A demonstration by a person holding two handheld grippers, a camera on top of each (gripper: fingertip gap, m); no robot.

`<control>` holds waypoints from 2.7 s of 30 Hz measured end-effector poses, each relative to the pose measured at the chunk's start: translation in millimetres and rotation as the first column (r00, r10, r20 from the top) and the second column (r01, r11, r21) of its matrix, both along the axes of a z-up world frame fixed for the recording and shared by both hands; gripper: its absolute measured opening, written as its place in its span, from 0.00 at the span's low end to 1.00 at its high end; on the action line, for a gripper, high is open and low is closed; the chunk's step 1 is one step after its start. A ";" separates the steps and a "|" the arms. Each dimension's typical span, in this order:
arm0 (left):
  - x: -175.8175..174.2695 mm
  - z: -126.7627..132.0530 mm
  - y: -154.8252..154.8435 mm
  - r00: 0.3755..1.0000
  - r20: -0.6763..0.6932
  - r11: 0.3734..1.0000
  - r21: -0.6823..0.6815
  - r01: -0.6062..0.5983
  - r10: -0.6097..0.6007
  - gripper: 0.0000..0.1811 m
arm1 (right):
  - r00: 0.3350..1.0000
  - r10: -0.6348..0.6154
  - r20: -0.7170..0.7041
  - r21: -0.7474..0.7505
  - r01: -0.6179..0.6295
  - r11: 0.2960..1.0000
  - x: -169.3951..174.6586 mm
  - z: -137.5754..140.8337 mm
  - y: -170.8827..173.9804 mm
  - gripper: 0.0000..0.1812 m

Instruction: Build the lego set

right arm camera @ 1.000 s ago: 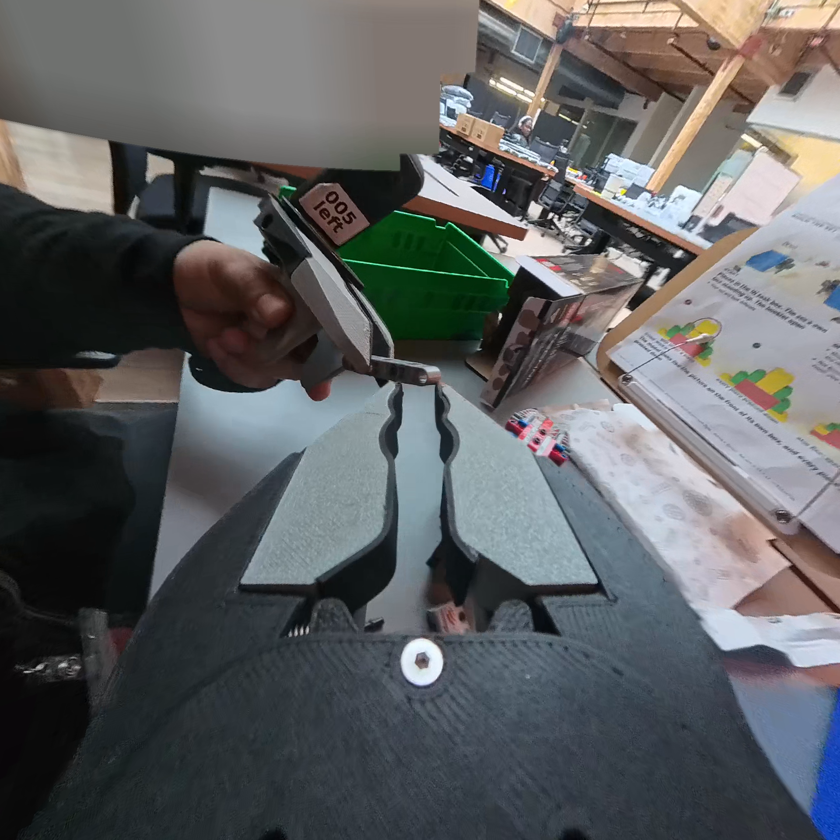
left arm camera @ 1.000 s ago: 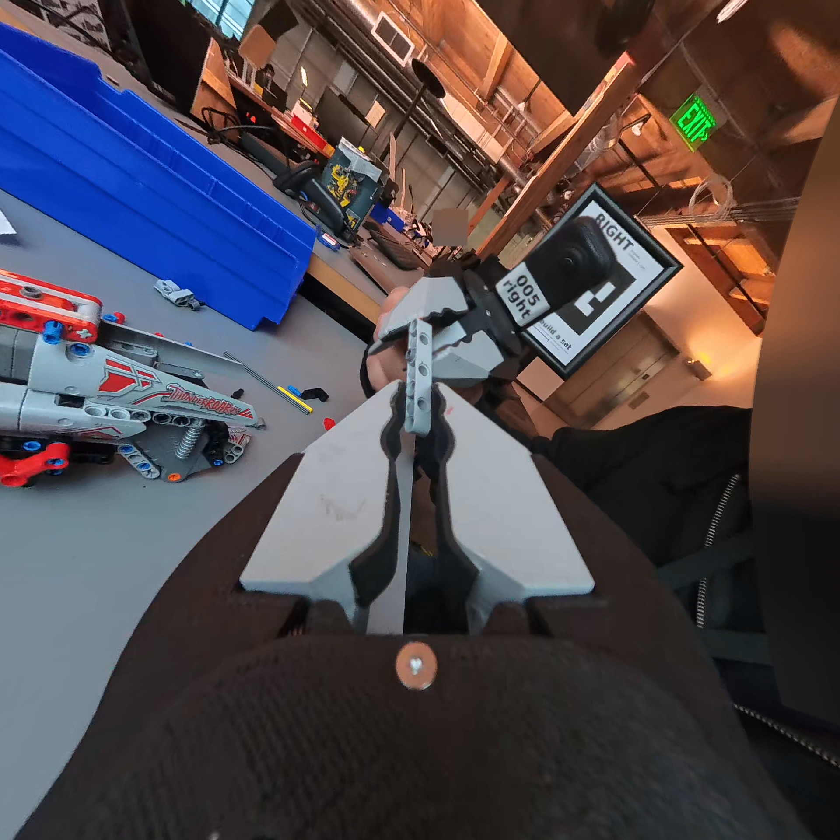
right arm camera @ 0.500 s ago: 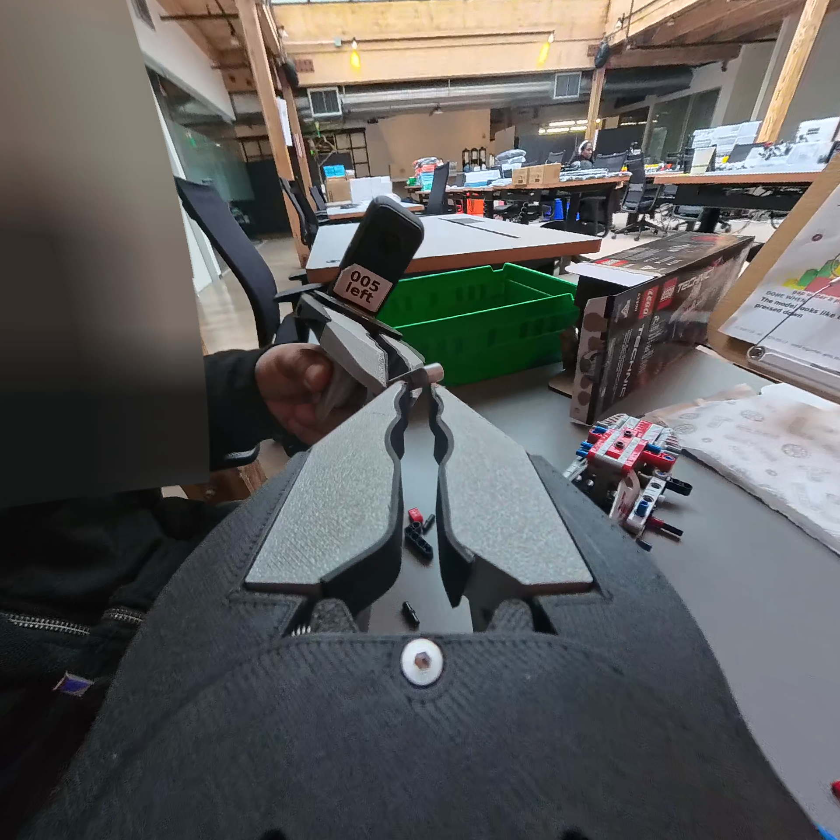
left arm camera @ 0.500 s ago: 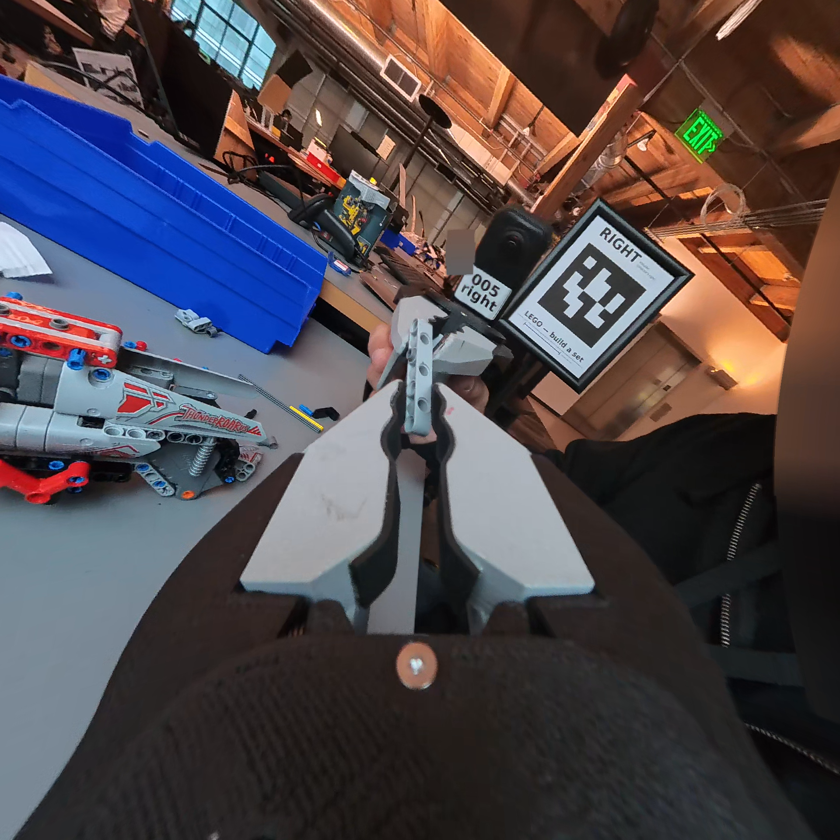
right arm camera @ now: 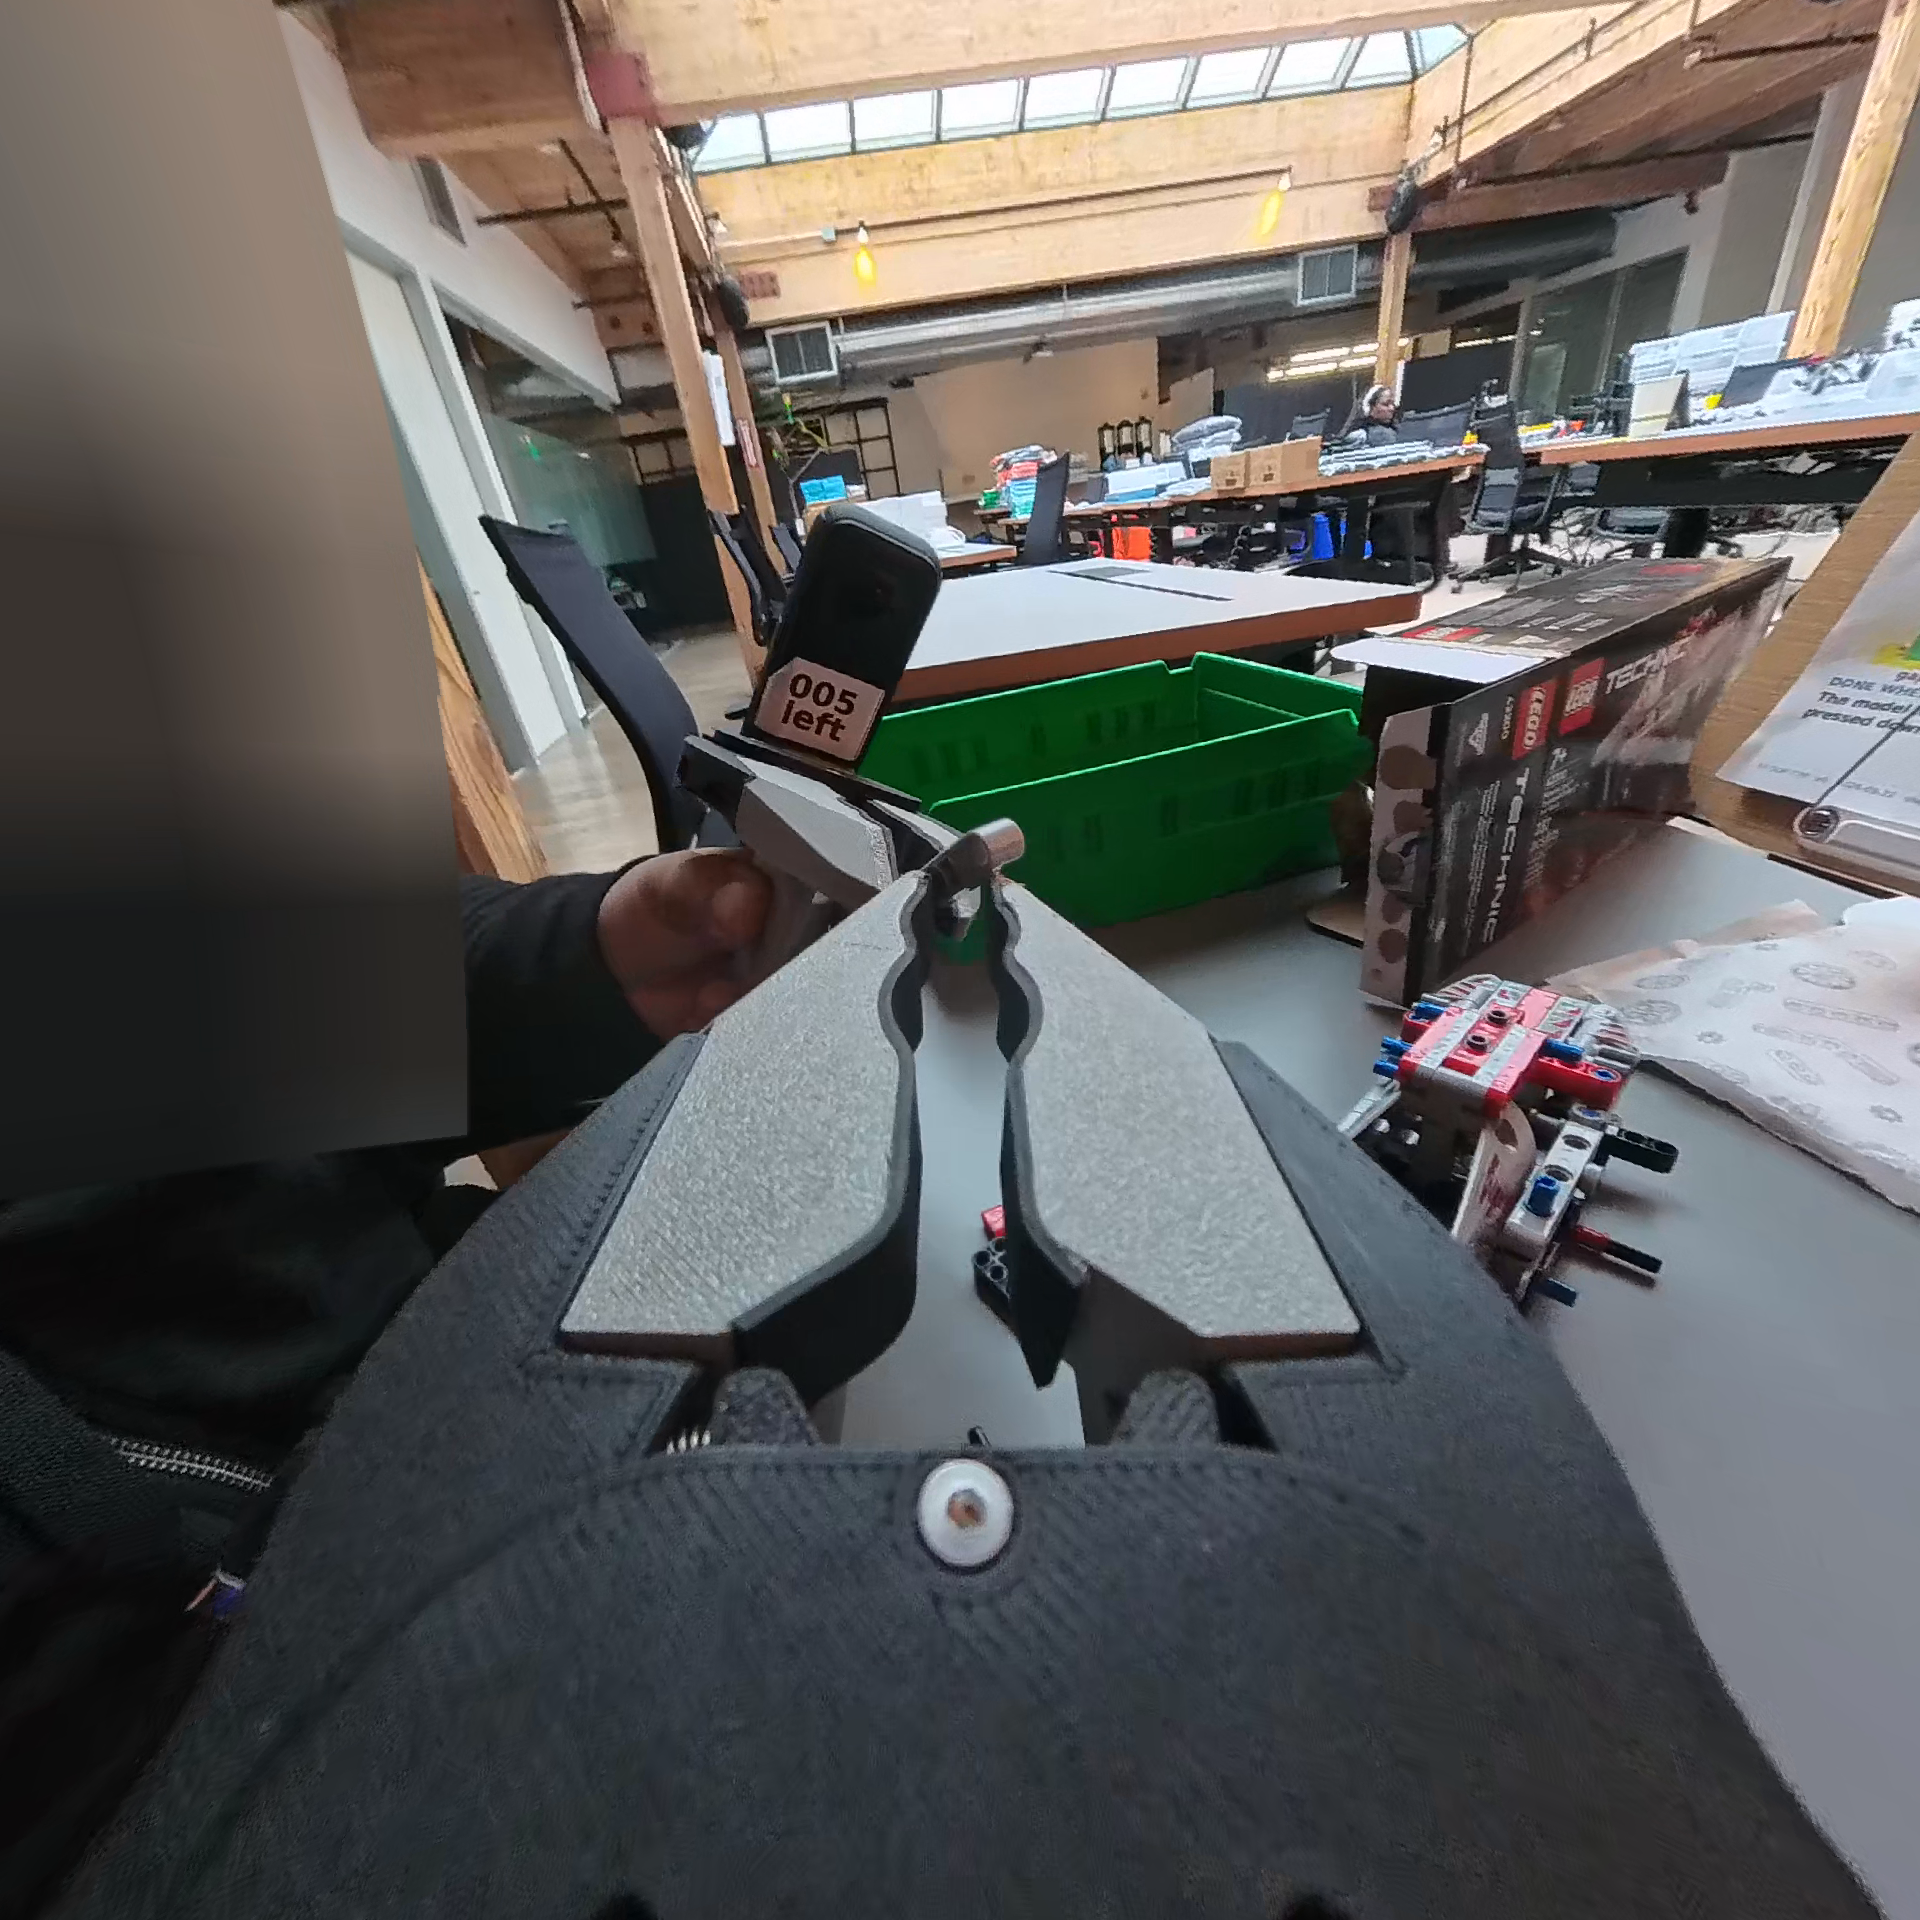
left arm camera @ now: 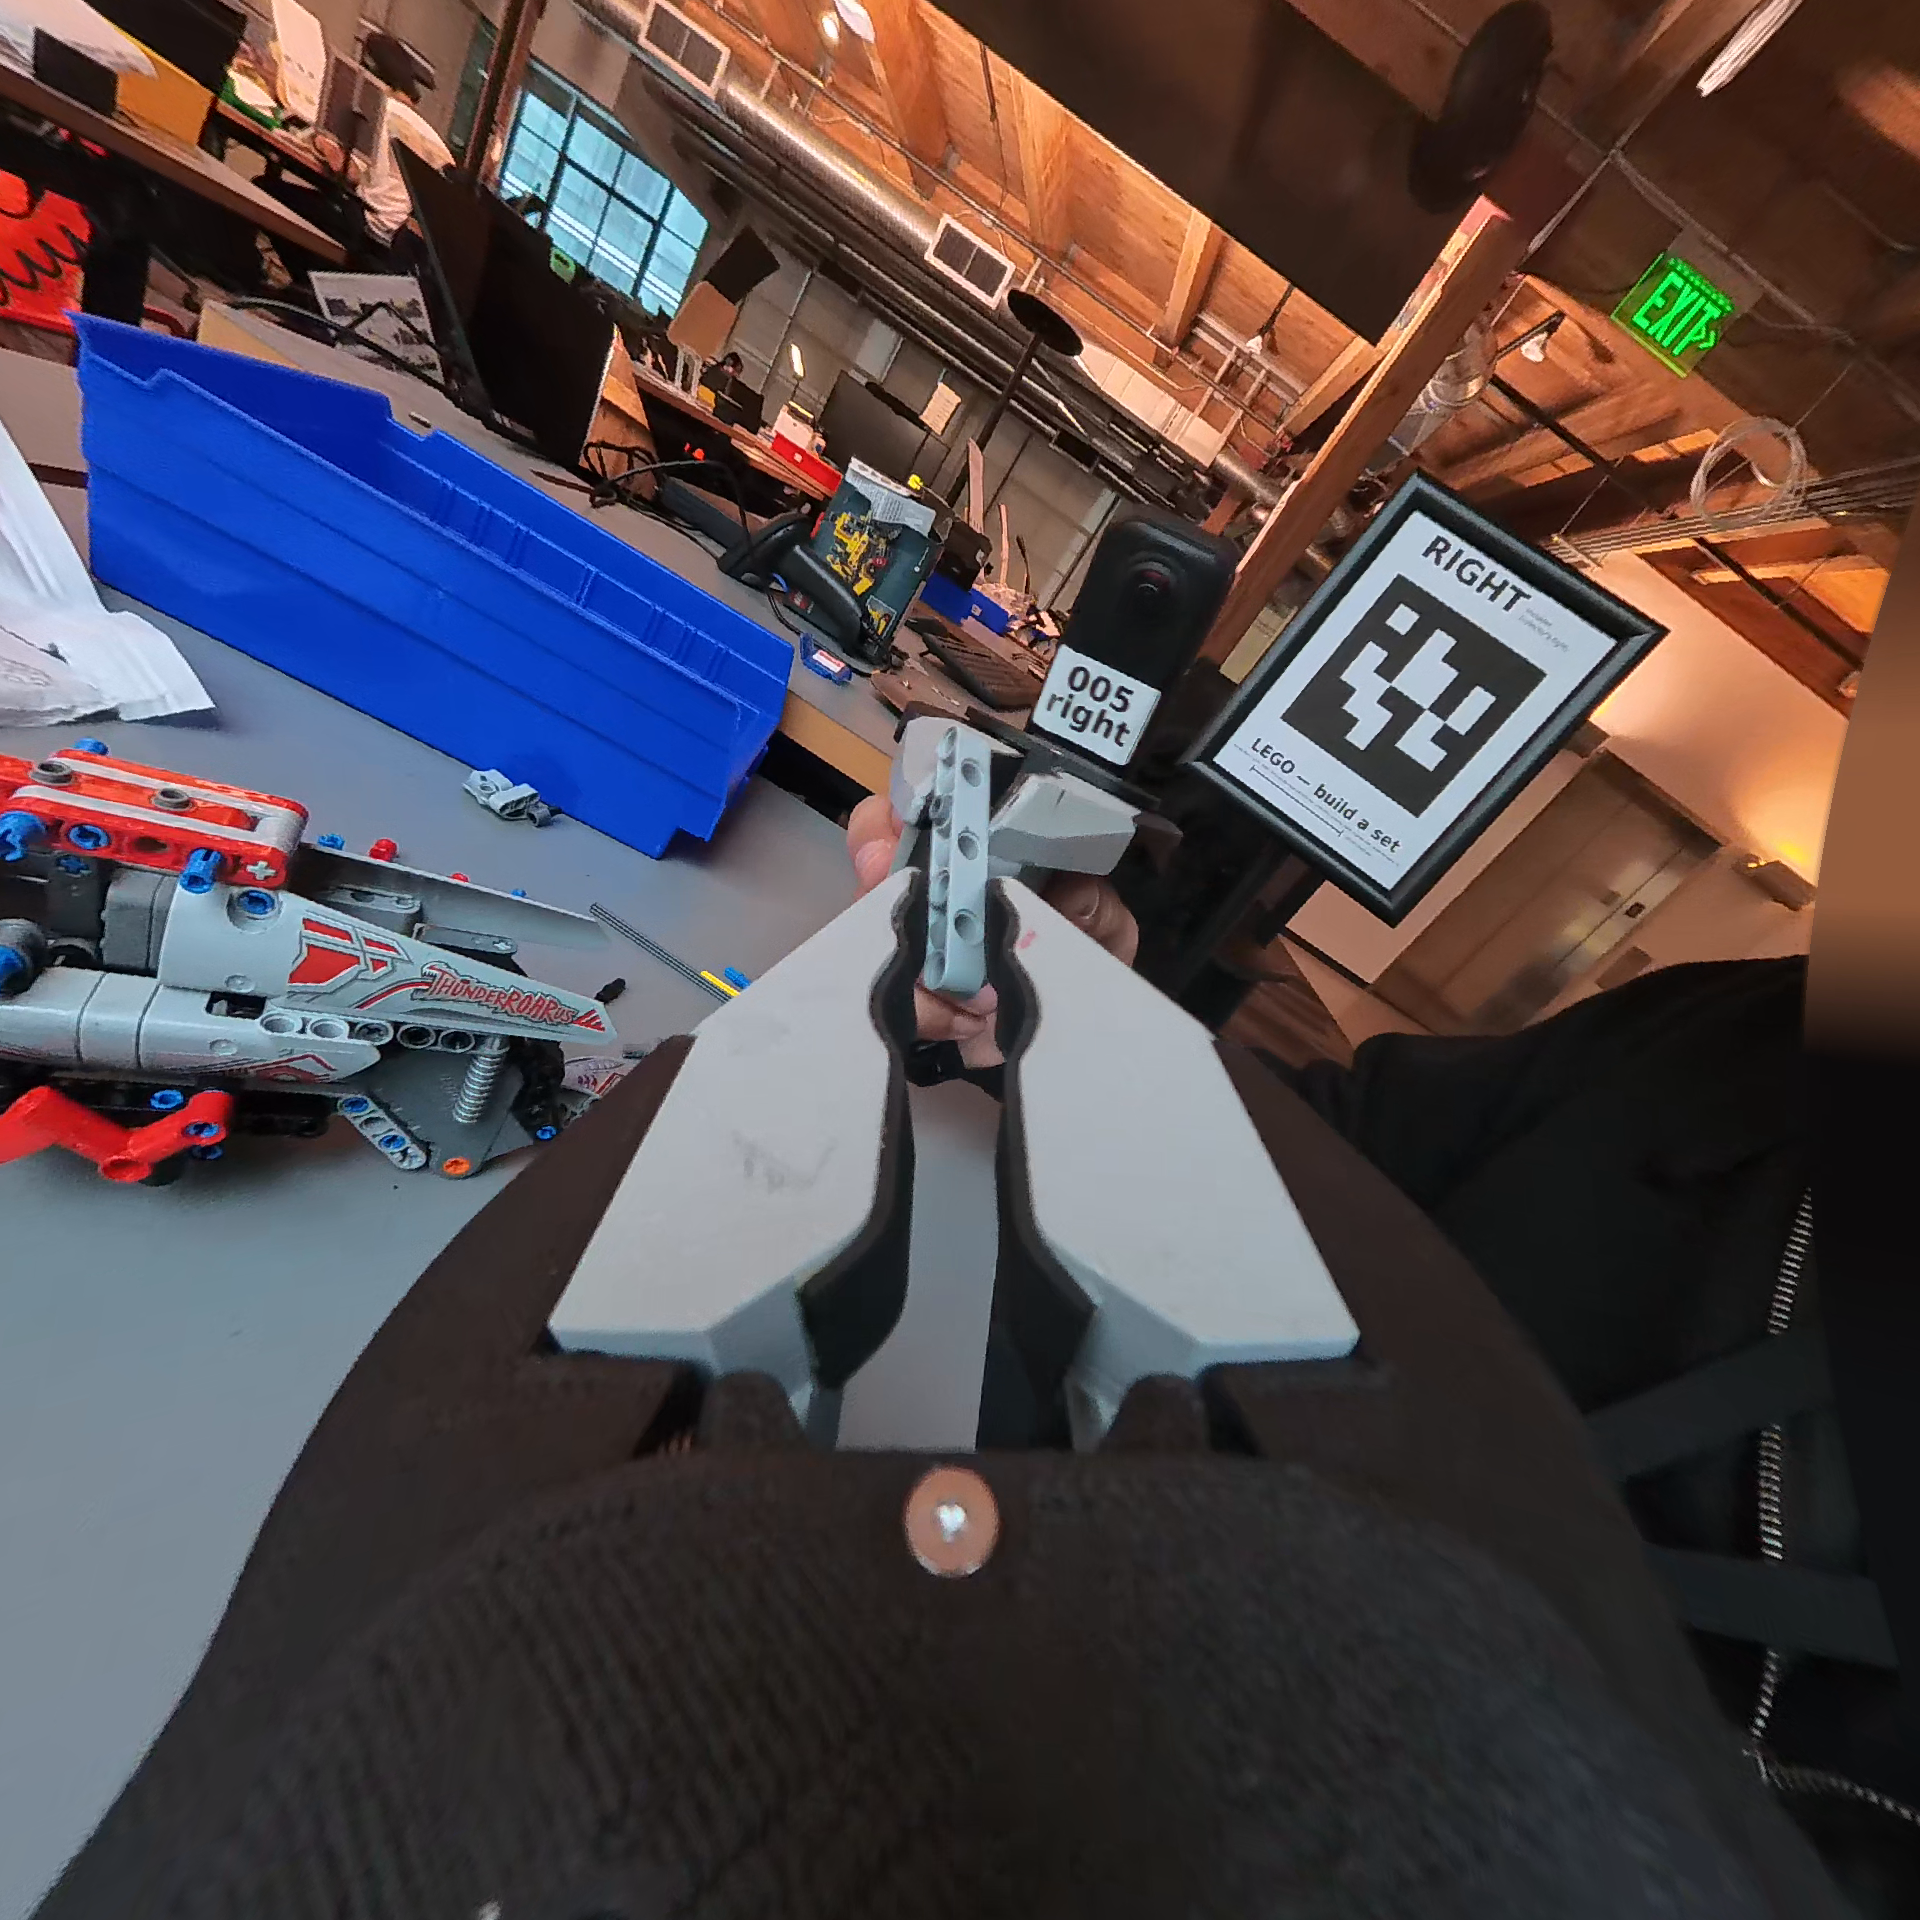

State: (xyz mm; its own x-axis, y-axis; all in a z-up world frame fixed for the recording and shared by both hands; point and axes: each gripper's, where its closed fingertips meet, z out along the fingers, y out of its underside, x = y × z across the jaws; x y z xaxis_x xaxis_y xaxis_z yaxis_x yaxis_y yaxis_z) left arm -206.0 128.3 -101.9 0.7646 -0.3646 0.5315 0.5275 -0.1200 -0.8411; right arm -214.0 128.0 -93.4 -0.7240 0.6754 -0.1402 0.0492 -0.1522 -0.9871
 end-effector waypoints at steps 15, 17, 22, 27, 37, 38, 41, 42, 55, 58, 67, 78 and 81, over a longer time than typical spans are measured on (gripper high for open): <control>3.5 4.3 -1.2 1.000 0.016 0.999 0.044 0.015 -0.015 0.05 | 0.998 0.065 -0.001 -0.110 -0.065 0.992 3.6 5.4 -1.7 0.02; 4.7 5.6 -1.4 1.000 0.017 0.999 0.048 0.019 -0.020 0.05 | 0.995 0.101 0.006 -0.163 -0.098 0.982 5.0 7.3 -1.6 0.02; 2.4 4.2 -1.5 1.000 -0.020 0.999 0.039 -0.003 0.004 0.05 | 0.997 0.081 0.017 -0.166 -0.077 0.983 2.7 6.3 -1.6 0.01; 27.3 -7.0 2.9 0.942 -0.335 1.000 0.003 -0.013 0.013 0.04 | 0.999 0.050 0.022 -0.161 -0.045 0.986 -0.6 2.9 -10.9 0.00; 2.9 -11.1 3.9 0.997 -0.080 0.998 -0.057 0.015 -0.020 0.04 | 0.999 0.049 0.012 -0.142 -0.046 0.989 -0.1 9.0 12.5 0.05; 6.7 -15.7 5.3 0.995 -0.090 0.996 -0.079 0.032 -0.039 0.04 | 0.999 0.028 0.022 -0.098 -0.026 0.995 -2.4 6.3 11.2 0.10; 12.3 -24.8 7.8 0.995 -0.073 0.990 -0.123 0.065 -0.075 0.04 | 0.999 0.043 0.018 -0.044 -0.042 0.998 -0.1 6.1 5.7 0.15; 12.5 -27.4 8.2 0.994 -0.069 0.988 -0.135 0.070 -0.080 0.04 | 0.998 0.057 0.035 -0.042 -0.055 0.998 0.2 4.2 4.1 0.15; 11.0 -34.5 12.1 0.953 -0.304 0.986 -0.160 -0.037 -0.014 0.05 | 0.995 0.043 0.091 -0.040 -0.040 0.998 -6.2 -8.1 0.8 0.02; 9.3 -31.3 10.9 0.942 -0.334 0.988 -0.142 -0.057 0.007 0.05 | 0.997 0.038 0.068 -0.027 -0.036 0.999 -4.6 -6.3 0.4 0.02; -6.8 -27.2 7.8 0.933 -0.352 0.989 -0.093 -0.116 0.076 0.04 | 0.996 0.020 0.084 0.010 -0.021 1.000 -5.3 -11.6 2.2 0.05; -13.8 -29.7 7.8 0.879 -0.458 0.977 -0.088 -0.196 0.135 0.03 | 0.995 -0.030 0.093 0.013 0.029 1.000 -13.3 -21.3 -4.8 0.01; -16.5 -29.5 7.2 0.830 -0.534 0.968 -0.078 -0.240 0.163 0.03 | 0.994 -0.021 0.103 -0.013 0.022 1.000 -13.7 -22.3 -6.2 0.01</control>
